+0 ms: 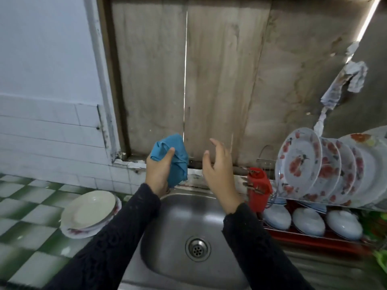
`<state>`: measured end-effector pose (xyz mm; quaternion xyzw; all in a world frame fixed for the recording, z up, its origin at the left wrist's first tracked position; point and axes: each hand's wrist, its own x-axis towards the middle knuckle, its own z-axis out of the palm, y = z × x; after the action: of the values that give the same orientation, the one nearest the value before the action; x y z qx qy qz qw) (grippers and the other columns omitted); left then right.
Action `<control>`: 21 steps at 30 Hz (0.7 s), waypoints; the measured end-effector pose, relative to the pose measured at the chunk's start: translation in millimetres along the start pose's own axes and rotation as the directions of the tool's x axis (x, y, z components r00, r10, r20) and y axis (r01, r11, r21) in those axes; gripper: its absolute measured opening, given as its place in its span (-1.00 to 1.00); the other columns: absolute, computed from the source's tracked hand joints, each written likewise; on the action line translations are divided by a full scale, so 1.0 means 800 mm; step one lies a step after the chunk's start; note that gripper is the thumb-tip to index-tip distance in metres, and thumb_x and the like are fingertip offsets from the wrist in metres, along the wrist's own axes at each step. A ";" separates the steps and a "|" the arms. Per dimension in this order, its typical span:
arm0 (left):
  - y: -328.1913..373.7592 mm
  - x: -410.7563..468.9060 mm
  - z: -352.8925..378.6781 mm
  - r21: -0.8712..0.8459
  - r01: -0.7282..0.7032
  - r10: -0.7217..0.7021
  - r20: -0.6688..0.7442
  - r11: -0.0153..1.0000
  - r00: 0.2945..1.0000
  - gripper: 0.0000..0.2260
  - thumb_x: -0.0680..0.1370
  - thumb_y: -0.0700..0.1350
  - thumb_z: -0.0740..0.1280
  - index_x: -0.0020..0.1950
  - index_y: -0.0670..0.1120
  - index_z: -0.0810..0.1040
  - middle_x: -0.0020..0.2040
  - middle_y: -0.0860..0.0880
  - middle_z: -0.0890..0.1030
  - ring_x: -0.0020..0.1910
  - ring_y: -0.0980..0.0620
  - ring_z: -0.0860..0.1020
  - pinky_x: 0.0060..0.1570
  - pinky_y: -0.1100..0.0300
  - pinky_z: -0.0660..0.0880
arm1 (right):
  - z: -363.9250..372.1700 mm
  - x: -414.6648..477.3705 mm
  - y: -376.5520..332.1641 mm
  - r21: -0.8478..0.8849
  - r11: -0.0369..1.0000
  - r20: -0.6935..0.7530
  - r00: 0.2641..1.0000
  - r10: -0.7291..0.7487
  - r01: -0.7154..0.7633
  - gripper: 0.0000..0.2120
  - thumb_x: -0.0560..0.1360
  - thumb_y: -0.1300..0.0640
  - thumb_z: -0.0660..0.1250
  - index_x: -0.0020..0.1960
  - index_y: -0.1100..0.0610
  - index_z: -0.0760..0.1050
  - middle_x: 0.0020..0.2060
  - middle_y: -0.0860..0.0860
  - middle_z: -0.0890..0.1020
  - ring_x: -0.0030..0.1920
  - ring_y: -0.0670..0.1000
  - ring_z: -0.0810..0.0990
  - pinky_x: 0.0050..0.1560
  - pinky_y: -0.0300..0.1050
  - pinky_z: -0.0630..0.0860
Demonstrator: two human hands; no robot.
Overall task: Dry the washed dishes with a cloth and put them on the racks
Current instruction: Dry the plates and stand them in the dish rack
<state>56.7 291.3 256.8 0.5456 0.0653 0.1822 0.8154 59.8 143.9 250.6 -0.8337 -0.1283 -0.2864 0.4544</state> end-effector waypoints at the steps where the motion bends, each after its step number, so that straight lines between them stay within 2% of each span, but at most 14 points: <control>1: 0.003 0.002 -0.020 0.027 -0.005 0.005 -0.015 1.000 1.000 -0.88 0.56 -0.16 0.40 0.04 0.04 0.55 0.05 -0.04 0.65 0.05 -0.05 0.62 0.11 0.00 0.56 | 0.018 -0.006 -0.008 -0.001 1.000 0.020 1.000 0.001 -0.001 -0.62 0.67 0.15 0.20 0.48 0.15 0.36 0.40 0.07 0.44 0.47 0.04 0.31 0.46 -0.10 0.24; 3: 0.010 0.005 -0.067 0.073 -0.029 0.033 -0.050 0.997 0.998 -0.88 0.57 -0.16 0.39 0.03 0.05 0.54 0.07 -0.05 0.64 0.01 -0.01 0.62 0.08 0.04 0.56 | 0.059 -0.019 -0.025 0.003 1.000 0.040 0.999 -0.011 0.011 -0.64 0.66 0.17 0.20 0.43 0.19 0.41 0.33 0.09 0.50 0.40 0.08 0.38 0.41 -0.13 0.27; 5: 0.016 0.007 -0.118 0.126 -0.042 0.052 -0.077 0.991 0.996 -0.87 0.58 -0.15 0.38 0.08 0.05 0.55 0.11 -0.07 0.65 0.06 -0.04 0.62 0.12 0.02 0.56 | 0.103 -0.036 -0.044 0.020 0.999 0.046 0.999 -0.028 0.027 -0.64 0.61 0.14 0.18 0.37 0.24 0.45 0.23 0.11 0.55 0.29 0.08 0.45 0.34 -0.11 0.33; 8: 0.023 0.005 -0.193 0.168 -0.038 0.058 -0.116 0.985 0.992 -0.82 0.59 -0.14 0.37 0.19 -0.04 0.56 0.12 -0.10 0.65 0.12 -0.11 0.61 0.16 -0.06 0.55 | 0.161 -0.066 -0.068 0.063 0.998 0.112 0.993 -0.022 0.015 -0.65 0.62 0.15 0.20 0.38 0.23 0.45 0.25 0.08 0.53 0.29 0.00 0.44 0.35 -0.08 0.37; 10: 0.025 0.004 -0.246 0.207 -0.041 0.070 -0.138 0.978 0.988 -0.81 0.60 -0.16 0.35 0.22 -0.07 0.54 0.11 -0.12 0.63 0.10 -0.13 0.60 0.08 -0.03 0.57 | 0.204 -0.091 -0.082 0.096 0.995 0.179 0.984 -0.013 -0.004 -0.67 0.64 0.19 0.22 0.39 0.21 0.44 0.27 0.08 0.52 0.30 0.05 0.47 0.35 0.00 0.40; 12: 0.022 0.002 -0.284 0.212 -0.037 0.081 -0.199 0.977 0.977 -0.83 0.61 -0.17 0.33 0.19 -0.07 0.53 0.05 -0.10 0.63 0.05 -0.09 0.61 -0.09 0.14 0.56 | 0.236 -0.113 -0.088 0.109 0.993 0.248 0.969 0.008 -0.036 -0.66 0.65 0.20 0.23 0.41 0.21 0.42 0.32 0.09 0.50 0.36 0.06 0.43 0.39 -0.07 0.35; 14: 0.020 0.000 -0.318 0.195 -0.006 0.060 -0.274 0.981 0.960 -0.85 0.61 -0.20 0.32 0.17 -0.11 0.53 -0.06 -0.03 0.62 -0.10 0.04 0.60 -0.27 0.33 0.52 | 0.266 -0.131 -0.093 0.126 0.988 0.316 0.948 0.046 -0.090 -0.65 0.65 0.20 0.23 0.42 0.20 0.40 0.34 0.09 0.49 0.38 0.04 0.41 0.36 -0.17 0.31; 16: 0.015 0.000 -0.358 0.211 0.025 0.043 -0.310 0.977 0.950 -0.85 0.62 -0.23 0.30 0.18 -0.12 0.52 -0.08 0.02 0.61 -0.17 0.15 0.58 -0.31 0.41 0.50 | 0.300 -0.150 -0.099 0.126 0.981 0.385 0.918 0.090 -0.149 -0.66 0.65 0.19 0.22 0.41 0.21 0.40 0.30 0.08 0.49 0.34 0.01 0.42 0.29 -0.22 0.32; 19: 0.004 0.003 -0.406 0.209 0.062 0.020 -0.369 0.976 0.929 -0.86 0.64 -0.25 0.26 0.15 -0.07 0.50 -0.06 0.04 0.60 -0.15 0.15 0.57 -0.25 0.35 0.50 | 0.345 -0.172 -0.103 0.129 0.955 0.470 0.864 0.179 -0.268 -0.71 0.65 0.23 0.22 0.36 0.22 0.43 0.20 0.05 0.50 0.19 -0.04 0.43 0.08 -0.38 0.25; 21: -0.007 0.011 -0.436 0.205 0.103 -0.009 -0.414 0.973 0.910 -0.85 0.64 -0.26 0.24 0.11 -0.04 0.51 -0.09 0.02 0.60 -0.15 0.09 0.56 -0.23 0.26 0.50 | 0.379 -0.181 -0.102 0.120 0.908 0.531 0.799 0.282 -0.400 -0.70 0.66 0.19 0.20 0.38 0.21 0.42 0.21 0.04 0.50 0.16 -0.07 0.42 0.07 -0.34 0.28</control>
<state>-40.7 594.9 114.2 0.5806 0.2708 0.2609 0.7221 14.2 447.8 92.4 -0.8310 -0.1204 0.0439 0.5413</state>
